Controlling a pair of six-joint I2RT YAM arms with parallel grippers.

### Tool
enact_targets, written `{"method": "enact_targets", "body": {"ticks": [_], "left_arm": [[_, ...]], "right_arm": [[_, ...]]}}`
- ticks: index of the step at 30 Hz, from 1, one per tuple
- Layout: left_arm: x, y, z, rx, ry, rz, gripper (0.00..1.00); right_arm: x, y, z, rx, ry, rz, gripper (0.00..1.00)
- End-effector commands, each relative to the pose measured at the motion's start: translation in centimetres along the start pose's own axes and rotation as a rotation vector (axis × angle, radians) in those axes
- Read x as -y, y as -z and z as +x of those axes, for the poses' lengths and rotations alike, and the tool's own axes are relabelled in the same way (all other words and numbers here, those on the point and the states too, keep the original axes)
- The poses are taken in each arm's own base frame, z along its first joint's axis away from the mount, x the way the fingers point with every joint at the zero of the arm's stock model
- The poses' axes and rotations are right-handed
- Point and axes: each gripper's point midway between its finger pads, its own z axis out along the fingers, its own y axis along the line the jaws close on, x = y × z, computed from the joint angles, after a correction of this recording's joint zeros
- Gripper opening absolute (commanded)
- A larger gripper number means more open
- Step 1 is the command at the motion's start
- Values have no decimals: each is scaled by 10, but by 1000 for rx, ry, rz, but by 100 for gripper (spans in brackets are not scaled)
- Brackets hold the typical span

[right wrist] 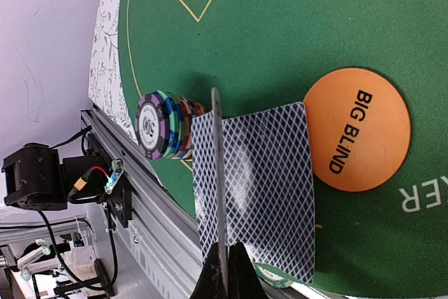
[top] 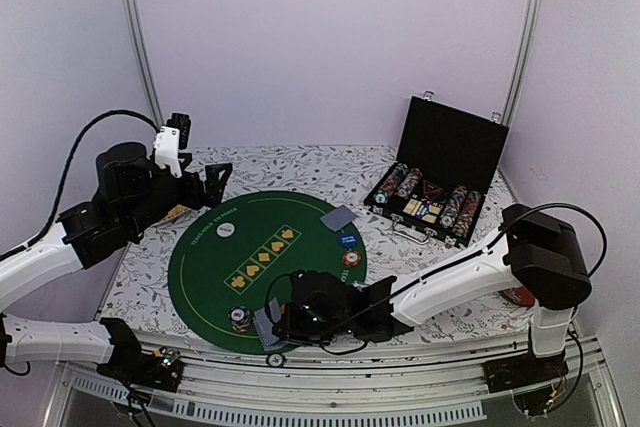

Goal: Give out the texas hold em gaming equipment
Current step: Place the poker card in the big blind area.

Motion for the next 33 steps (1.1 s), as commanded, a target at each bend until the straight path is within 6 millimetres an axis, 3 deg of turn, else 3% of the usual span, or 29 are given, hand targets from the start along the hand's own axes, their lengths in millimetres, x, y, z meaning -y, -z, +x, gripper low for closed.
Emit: {"method": "enact_targets", "body": {"ticks": [1,8,12,20,28,31,33], "left_arm": [[1,-5,6,-10,-9,16,98],[3,-6,9,-19,-9,28,98],[4,-6,8,-18,-8,33,98],[7,-6,9,-20,-10,47,98],[8,-8,13,-31,-17,52,98],[9,-10,15,-36,-23,53,98],[9,-12,18,-43,-29,53,98]], "right_arm": [[0,-8,-2,10,-5,-3,2],[10,-11,-5,11,-14,16,7],[14,-8,-6,17,-19,29,23],[2,13,-18,79,36,66,42],[-3,39,-37,168,84,125,76],[-18,53,-49,198,160,139,98],[-39,65,-58,214,231,131,99]]}}
